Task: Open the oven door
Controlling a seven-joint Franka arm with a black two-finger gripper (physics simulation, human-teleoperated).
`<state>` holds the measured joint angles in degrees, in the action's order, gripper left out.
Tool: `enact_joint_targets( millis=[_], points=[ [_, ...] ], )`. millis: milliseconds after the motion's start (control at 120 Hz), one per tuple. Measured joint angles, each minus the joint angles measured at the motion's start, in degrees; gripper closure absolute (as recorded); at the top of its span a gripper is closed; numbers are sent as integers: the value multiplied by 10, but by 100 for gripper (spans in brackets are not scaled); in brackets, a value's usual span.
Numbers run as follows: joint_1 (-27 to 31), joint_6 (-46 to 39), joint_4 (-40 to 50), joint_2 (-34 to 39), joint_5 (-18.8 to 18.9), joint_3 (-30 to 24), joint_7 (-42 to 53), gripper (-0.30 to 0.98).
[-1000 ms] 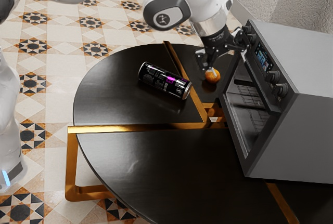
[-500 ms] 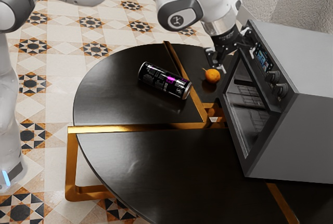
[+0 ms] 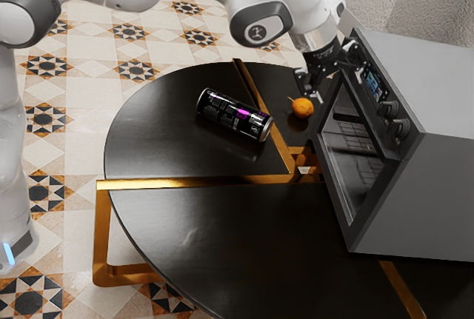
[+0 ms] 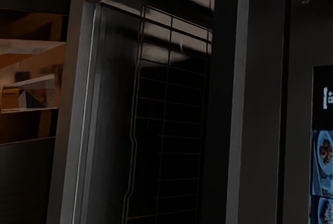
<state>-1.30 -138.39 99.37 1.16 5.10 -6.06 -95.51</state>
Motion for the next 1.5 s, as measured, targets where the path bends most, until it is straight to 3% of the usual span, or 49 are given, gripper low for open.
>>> enact_joint_targets(
  millis=[633,942,1200,1500],
  points=[
    [-11,-8,0,-31,-6,0,10,0],
    [-15,-9,6,-39,-26,8,12,0],
    [-19,-9,70,3,-56,17,12,1],
    [-14,-9,219,126,-82,19,9,2]
  ],
)
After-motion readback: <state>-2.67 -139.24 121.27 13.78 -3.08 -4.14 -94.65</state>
